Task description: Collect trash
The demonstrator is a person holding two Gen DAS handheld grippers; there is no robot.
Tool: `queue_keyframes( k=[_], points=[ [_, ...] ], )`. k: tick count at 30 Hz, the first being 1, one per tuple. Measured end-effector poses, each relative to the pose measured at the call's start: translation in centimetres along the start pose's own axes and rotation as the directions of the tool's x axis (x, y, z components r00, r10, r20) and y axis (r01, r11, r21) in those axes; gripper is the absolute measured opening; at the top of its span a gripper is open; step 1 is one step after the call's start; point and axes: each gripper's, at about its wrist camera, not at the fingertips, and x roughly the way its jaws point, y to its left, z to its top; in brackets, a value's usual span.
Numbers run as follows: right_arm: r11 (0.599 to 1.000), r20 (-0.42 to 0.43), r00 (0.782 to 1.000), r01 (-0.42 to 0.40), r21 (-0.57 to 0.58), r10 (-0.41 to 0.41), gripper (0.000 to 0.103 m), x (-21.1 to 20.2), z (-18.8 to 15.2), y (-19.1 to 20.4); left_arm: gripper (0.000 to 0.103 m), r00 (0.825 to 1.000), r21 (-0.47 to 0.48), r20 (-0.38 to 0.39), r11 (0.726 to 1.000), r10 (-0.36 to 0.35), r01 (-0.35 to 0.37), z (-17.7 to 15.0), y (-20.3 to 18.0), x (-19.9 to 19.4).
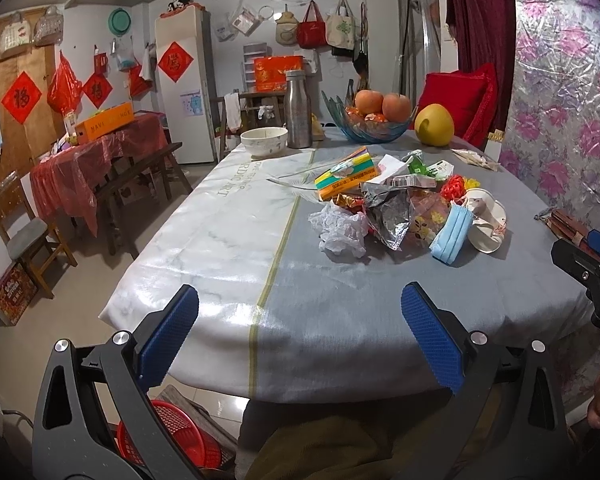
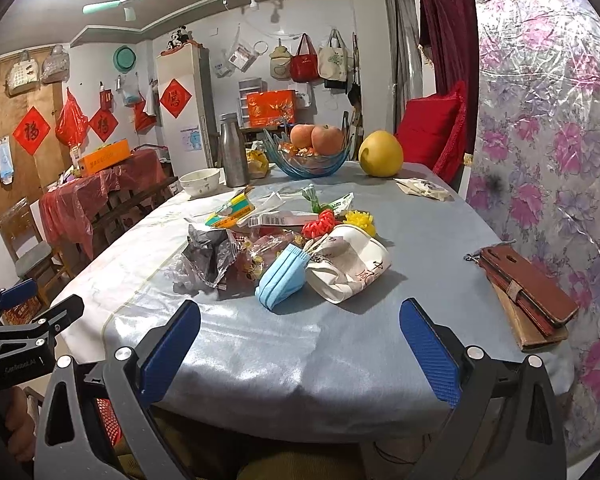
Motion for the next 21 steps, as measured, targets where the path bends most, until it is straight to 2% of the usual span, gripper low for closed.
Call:
queue_keyframes(
  k=[21],
  points=[
    [1.0, -0.01, 1.0, -0.009, -0.007, 0.009, 0.098, 0.35, -0.23, 0.3, 0.097, 1.0, -0.002, -0.005, 1.0, 0.001, -0.001, -0.06, 0.14, 0.12]
  ],
)
